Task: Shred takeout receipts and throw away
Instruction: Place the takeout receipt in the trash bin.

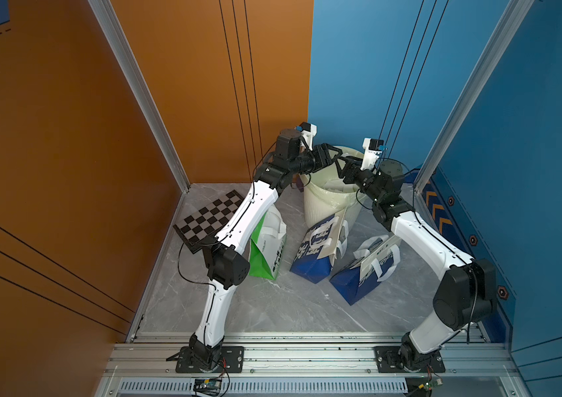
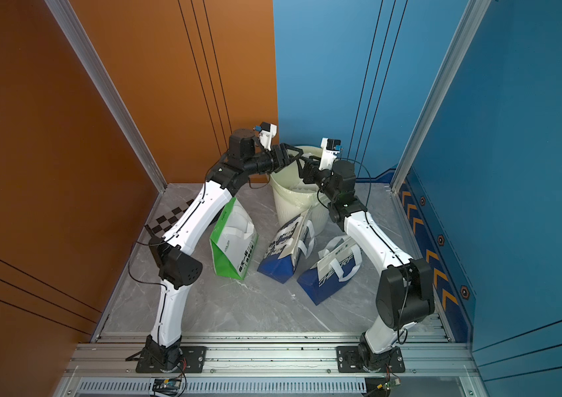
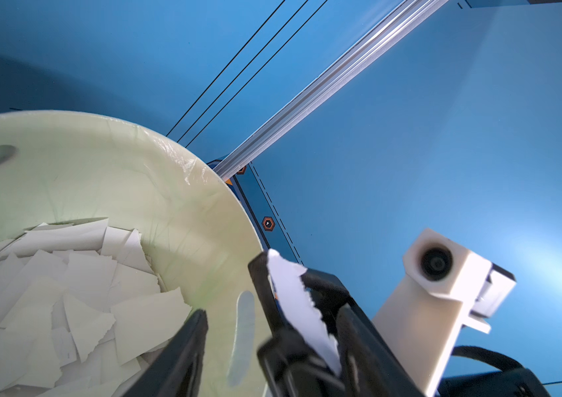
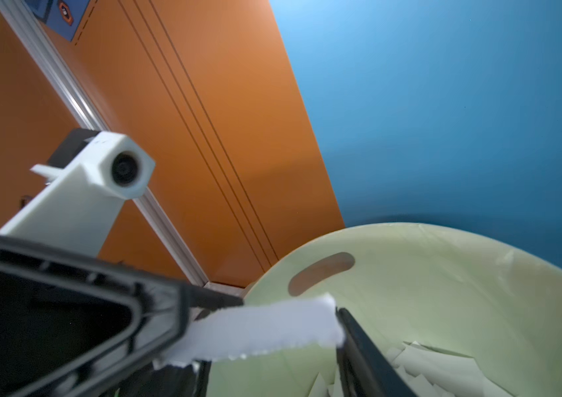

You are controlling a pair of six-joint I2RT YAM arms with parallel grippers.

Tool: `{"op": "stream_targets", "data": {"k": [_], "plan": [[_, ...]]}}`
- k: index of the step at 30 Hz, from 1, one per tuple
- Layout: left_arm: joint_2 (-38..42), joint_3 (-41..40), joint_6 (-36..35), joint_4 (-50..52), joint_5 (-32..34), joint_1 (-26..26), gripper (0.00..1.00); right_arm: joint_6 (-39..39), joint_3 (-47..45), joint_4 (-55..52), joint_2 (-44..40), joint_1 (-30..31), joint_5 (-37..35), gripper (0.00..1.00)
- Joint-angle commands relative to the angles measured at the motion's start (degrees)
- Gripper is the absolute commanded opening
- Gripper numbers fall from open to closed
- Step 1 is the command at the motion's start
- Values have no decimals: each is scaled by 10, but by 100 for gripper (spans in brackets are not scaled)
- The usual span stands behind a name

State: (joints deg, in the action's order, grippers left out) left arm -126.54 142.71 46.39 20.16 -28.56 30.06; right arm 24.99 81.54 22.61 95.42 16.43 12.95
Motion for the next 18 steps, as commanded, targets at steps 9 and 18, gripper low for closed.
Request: {"op": "stream_targets", "data": {"k": [9, 18], "plan": [[68, -36, -99, -9, 74, -15, 62, -19, 7, -37, -38, -9, -89, 59], [277, -270, -282, -17, 234, -60, 61, -127, -140, -178, -260, -41, -214, 62]]}}
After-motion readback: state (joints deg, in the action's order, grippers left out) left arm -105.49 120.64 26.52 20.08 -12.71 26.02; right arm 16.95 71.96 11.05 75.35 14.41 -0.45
